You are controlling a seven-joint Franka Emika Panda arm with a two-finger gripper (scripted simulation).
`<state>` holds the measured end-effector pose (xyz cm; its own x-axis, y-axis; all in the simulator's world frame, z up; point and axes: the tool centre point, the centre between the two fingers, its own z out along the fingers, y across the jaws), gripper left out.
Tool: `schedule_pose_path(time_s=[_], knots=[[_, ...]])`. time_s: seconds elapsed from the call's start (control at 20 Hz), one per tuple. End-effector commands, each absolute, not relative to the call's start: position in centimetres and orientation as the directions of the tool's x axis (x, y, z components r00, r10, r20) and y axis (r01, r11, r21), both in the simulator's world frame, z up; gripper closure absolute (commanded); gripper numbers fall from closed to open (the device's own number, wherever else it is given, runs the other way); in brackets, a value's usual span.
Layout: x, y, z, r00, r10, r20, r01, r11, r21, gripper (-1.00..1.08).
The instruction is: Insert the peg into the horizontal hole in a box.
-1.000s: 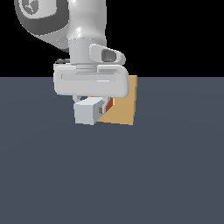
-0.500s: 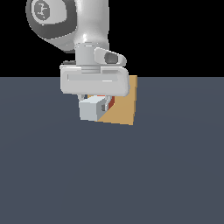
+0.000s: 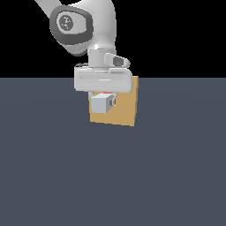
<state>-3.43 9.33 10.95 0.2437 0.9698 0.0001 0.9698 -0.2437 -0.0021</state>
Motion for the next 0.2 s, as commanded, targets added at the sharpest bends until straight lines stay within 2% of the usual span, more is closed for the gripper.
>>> schedule_pose_path(time_s=[0.0,0.15], knots=[[-2.98,10.19,11.21,0.246,0.969,0.002,0.969,-0.246,0.003,1.08],[-2.87,10.5,11.21,0.246,0.969,0.002,0.969,-0.246,0.003,1.08]])
